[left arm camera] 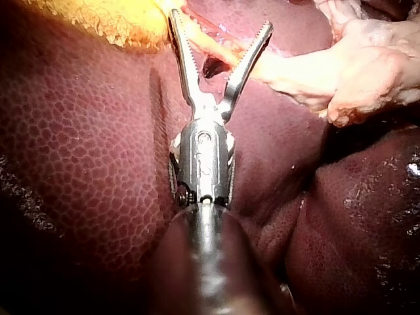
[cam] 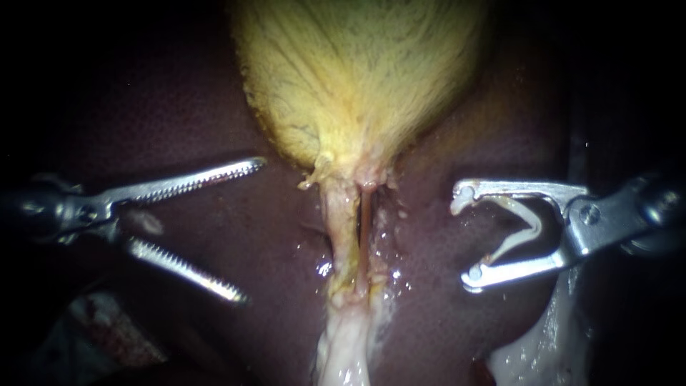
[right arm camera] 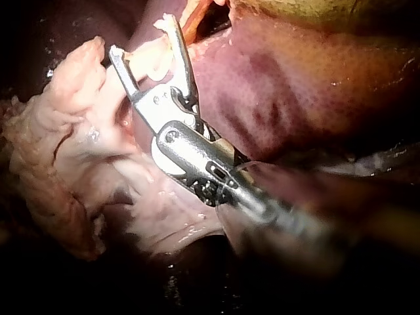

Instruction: Grabbing gallbladder

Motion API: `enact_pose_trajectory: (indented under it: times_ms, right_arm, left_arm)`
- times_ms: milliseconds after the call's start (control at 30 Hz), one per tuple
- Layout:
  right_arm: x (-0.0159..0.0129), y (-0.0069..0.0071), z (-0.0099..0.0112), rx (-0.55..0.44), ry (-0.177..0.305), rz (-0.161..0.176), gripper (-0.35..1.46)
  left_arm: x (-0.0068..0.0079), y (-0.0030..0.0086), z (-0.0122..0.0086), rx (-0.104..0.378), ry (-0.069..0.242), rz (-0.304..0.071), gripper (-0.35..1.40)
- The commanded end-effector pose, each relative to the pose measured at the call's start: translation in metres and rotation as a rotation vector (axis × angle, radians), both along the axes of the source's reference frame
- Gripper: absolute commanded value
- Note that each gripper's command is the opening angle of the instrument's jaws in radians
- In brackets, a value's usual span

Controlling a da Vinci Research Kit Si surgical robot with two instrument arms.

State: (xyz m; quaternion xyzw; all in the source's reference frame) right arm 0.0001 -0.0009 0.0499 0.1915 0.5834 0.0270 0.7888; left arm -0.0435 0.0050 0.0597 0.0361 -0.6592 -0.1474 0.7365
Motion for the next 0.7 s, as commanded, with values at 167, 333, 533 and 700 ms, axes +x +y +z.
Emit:
enact_pose_trajectory:
  times_ms: [167,333,533,700]
  right_arm:
    - [0.0,0.0,0.0,0.0,0.0,0.0,0.58]
    - [0.0,0.0,0.0,0.0,0.0,0.0,0.58]
    - [0.0,0.0001,0.0001,0.0,0.0,0.001,0.58]
    - [-0.0001,0.0001,0.0001,0.0,0.0,0.0,0.58]
  left_arm:
    - [0.0,0.0,0.0,0.124,-0.007,-0.011,1.06]
    - [-0.0003,0.0004,0.0003,0.248,0.029,-0.002,0.93]
    - [-0.0016,0.002,0.0013,0.306,0.04,-0.018,0.89]
    - [-0.003,0.003,0.0026,0.359,0.065,-0.022,0.83]
